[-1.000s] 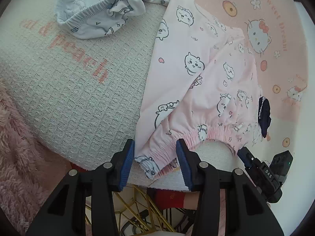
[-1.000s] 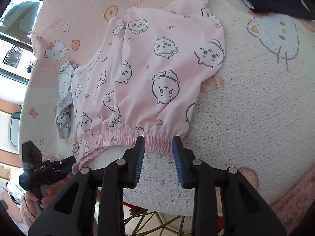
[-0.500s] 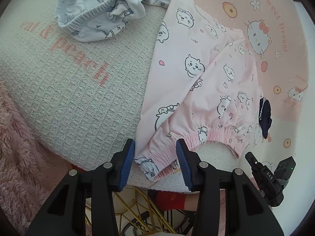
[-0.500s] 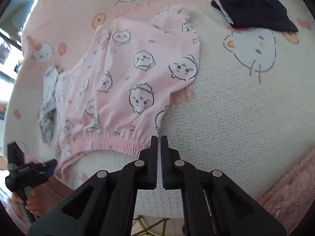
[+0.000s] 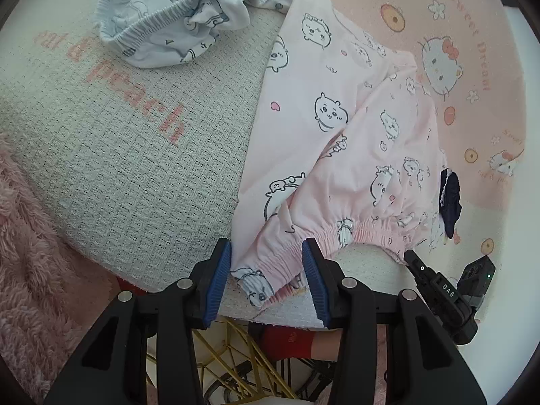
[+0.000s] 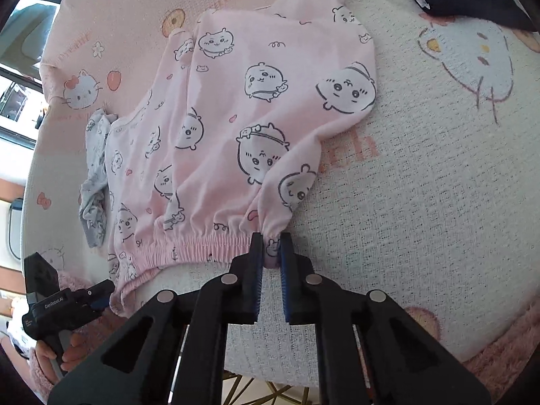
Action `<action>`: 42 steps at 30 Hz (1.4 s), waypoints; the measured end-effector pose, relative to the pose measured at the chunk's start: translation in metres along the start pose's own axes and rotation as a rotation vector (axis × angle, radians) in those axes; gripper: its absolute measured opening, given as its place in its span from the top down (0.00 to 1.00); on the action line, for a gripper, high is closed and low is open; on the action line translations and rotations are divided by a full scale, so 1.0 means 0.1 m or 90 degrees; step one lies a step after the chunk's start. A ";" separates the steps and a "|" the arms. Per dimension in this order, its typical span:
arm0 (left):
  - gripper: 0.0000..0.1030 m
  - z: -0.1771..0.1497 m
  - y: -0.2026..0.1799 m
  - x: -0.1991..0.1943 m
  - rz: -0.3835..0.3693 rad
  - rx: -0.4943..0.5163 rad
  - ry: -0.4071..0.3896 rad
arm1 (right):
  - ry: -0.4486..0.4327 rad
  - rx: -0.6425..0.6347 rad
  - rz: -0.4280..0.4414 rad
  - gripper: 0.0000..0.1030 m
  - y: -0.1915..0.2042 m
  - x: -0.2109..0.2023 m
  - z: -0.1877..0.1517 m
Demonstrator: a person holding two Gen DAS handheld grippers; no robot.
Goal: Fold clothes
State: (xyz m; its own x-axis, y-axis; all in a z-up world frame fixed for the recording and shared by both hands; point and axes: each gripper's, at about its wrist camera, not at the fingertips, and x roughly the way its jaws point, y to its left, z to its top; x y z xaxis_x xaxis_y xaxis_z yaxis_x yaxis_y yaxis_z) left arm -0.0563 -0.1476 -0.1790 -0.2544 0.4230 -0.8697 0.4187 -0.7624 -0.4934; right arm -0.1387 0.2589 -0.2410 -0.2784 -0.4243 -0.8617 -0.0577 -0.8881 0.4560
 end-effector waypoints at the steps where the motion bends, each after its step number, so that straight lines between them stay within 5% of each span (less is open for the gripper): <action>1: 0.56 0.01 0.03 -0.04 -0.007 -0.003 -0.006 | -0.010 -0.024 -0.025 0.93 0.04 -0.04 -0.01; 5: 0.56 0.01 0.06 -0.04 -0.005 -0.008 0.005 | -0.044 -0.092 -0.121 0.93 0.13 -0.21 -0.09; 9: 0.56 -0.08 -0.08 0.07 0.009 0.039 0.049 | -0.027 -0.058 -0.103 0.93 0.00 -0.22 -0.11; 18: 0.56 -0.26 -0.31 0.20 0.116 0.147 0.065 | -0.030 -0.046 -0.133 0.92 0.01 -0.32 -0.17; 23: 0.56 -0.18 -0.18 0.16 -0.031 0.055 0.082 | -0.063 -0.014 -0.080 0.87 -0.07 -0.40 -0.12; 27: 0.58 -0.21 -0.18 0.23 -0.003 0.066 0.092 | 0.006 0.039 -0.045 0.71 -0.27 -0.15 -0.09; 29: 0.74 -0.23 -0.26 0.25 0.000 0.096 0.091 | 0.002 0.025 -0.055 0.74 -0.30 -0.11 -0.03; 30: 0.78 -0.23 -0.29 0.27 0.007 0.101 0.087 | 0.007 0.007 -0.053 0.86 -0.26 -0.10 -0.03; 32: 0.83 -0.23 -0.34 0.25 0.028 0.115 0.070 | 0.009 -0.014 -0.050 0.92 -0.20 -0.11 -0.06; 37: 0.84 -0.23 -0.53 -0.09 0.061 0.199 -0.019 | -0.007 -0.011 -0.036 0.92 -0.20 -0.36 -0.20; 42: 0.81 -0.24 -0.53 0.06 0.047 0.177 0.035 | 0.003 -0.051 -0.086 0.92 -0.10 -0.40 -0.36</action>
State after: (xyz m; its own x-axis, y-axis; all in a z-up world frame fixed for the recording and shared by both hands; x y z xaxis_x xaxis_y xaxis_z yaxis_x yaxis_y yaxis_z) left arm -0.0594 -0.0931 -0.1590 -0.1819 0.3808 -0.9066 0.1782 -0.8939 -0.4113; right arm -0.0919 0.2782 -0.2190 -0.2686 -0.3008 -0.9151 -0.0183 -0.9482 0.3170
